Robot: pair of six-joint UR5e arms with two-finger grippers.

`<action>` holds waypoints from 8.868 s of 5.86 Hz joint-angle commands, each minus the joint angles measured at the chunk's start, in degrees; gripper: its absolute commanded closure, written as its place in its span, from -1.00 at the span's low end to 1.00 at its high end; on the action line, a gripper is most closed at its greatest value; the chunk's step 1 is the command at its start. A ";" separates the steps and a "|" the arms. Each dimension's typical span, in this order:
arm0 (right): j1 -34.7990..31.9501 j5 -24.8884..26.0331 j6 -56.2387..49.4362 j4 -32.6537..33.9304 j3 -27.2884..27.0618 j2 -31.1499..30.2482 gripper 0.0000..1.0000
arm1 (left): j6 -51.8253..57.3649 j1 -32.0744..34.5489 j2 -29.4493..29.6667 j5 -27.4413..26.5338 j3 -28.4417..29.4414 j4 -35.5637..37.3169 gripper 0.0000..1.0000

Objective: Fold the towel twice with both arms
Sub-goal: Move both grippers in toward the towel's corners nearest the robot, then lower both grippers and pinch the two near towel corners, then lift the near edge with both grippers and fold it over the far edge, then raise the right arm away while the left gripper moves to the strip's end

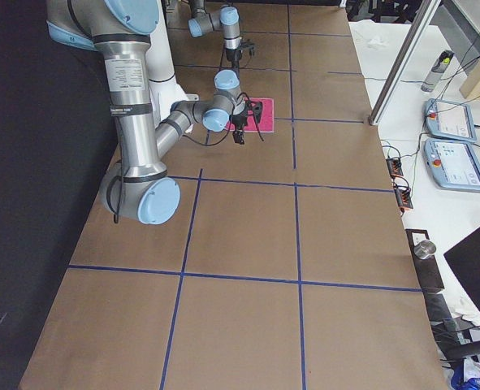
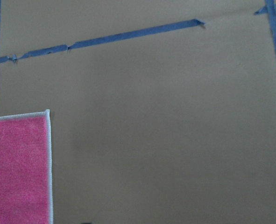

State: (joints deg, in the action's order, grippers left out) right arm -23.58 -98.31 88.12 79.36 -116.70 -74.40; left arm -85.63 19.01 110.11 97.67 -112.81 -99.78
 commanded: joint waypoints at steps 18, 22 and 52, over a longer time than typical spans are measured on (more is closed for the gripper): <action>12.24 12.35 15.50 7.39 9.56 10.67 -0.24 | -5.87 -4.07 3.79 -2.84 4.17 -0.33 0.97; 12.68 12.35 16.12 7.39 10.70 10.67 0.03 | -5.78 -4.07 3.79 -2.75 4.09 -0.42 0.97; -23.30 -17.31 -32.48 9.23 9.91 7.36 -1.00 | 7.90 7.64 4.33 3.67 11.56 -10.33 -0.96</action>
State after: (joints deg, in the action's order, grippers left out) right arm -41.42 -110.40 64.41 88.50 -106.33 -64.31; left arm -74.18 27.74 116.18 101.37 -101.01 -106.99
